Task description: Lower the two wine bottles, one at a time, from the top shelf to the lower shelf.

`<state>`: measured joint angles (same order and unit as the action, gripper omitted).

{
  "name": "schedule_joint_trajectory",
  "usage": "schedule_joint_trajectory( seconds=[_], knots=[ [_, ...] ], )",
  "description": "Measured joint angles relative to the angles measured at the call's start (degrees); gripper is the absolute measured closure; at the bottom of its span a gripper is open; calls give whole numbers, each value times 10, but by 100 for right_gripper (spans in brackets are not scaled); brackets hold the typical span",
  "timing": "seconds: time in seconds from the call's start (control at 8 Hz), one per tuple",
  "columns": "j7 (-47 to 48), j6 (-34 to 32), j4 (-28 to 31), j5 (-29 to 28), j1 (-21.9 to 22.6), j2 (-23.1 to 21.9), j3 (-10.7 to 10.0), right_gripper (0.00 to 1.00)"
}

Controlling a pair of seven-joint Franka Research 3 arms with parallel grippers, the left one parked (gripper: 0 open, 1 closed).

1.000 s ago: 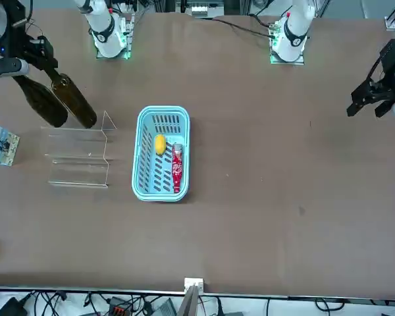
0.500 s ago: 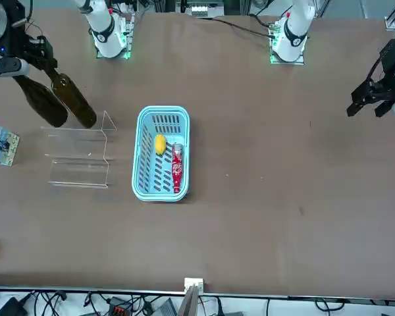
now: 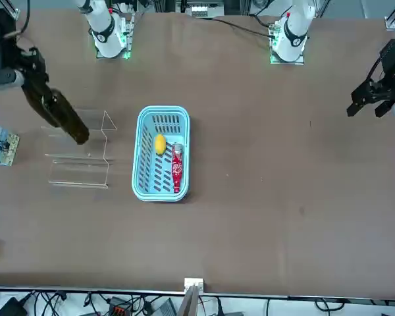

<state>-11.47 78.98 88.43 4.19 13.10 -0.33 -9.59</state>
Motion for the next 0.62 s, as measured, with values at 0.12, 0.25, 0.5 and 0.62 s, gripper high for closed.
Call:
schedule_joint_trajectory(
  seconds=[0.12,0.25,0.5,0.62],
  knots=[
    [-14,8,-34,0,-2,34,-1,61],
    [-29,25,-59,0,-4,64,-3,61],
    [-47,60,-80,0,-7,107,-5,61],
    [-52,72,-83,0,-9,123,-5,61]
  ],
)
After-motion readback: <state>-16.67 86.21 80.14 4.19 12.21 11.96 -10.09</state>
